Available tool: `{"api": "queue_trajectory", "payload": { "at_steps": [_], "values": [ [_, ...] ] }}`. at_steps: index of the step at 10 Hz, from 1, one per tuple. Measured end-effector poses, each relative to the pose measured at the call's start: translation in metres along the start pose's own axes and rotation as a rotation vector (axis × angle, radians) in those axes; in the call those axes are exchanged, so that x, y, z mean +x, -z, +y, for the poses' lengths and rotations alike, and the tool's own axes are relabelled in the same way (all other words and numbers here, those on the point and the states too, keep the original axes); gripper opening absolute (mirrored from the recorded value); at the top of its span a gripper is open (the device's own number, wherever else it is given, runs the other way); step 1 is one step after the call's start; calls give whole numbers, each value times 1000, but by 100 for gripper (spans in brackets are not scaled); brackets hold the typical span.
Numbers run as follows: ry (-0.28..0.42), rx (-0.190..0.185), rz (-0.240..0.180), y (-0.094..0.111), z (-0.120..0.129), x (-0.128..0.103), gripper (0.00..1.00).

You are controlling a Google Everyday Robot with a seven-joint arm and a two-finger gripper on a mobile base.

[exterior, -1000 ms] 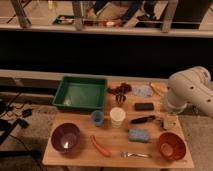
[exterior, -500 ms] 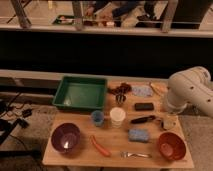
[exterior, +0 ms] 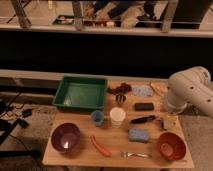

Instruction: Wipe table surface with eraser

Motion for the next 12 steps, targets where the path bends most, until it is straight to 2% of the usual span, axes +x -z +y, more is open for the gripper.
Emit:
{"api": "queue_trajectory", "payload": {
  "at_steps": [7,8,12],
  "values": [
    [0,0,0,0,0,0,80],
    [5,-13,4,-2,-5,0,80],
    [89,-7,-14,-10,-33,-21,80]
  ]
}}
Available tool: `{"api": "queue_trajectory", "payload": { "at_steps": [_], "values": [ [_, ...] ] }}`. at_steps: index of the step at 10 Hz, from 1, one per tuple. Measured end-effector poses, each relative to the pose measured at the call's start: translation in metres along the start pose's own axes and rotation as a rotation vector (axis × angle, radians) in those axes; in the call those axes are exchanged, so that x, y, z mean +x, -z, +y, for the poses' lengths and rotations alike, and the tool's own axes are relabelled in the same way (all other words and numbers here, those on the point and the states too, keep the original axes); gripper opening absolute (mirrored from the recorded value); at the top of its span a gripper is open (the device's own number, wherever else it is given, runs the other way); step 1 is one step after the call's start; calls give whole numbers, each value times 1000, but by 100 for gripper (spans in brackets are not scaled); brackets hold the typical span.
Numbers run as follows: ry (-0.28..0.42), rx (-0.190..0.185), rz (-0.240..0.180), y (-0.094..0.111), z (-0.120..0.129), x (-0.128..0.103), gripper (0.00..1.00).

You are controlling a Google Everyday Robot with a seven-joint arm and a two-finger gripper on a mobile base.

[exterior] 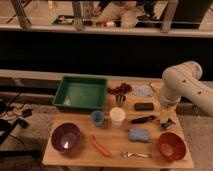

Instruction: Wipe table surface with eraser

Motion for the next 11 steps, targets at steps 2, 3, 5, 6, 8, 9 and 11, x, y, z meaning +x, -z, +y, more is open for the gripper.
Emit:
{"api": "queue_trajectory", "payload": {
  "at_steps": [2,3,5,6,8,9,11],
  "values": [
    [37,23,-19,-9,-11,-12,80],
    [43,33,-30,-13,-14,-11,80],
    [66,51,-62,-20,-23,-14,80],
    [73,61,-79,-23,-27,-11,80],
    [100,86,-123,-28,-38,-6,80],
    [107,98,-145,-31,-46,1,80],
    [101,114,-195,-47,-62,18,80]
  ]
}}
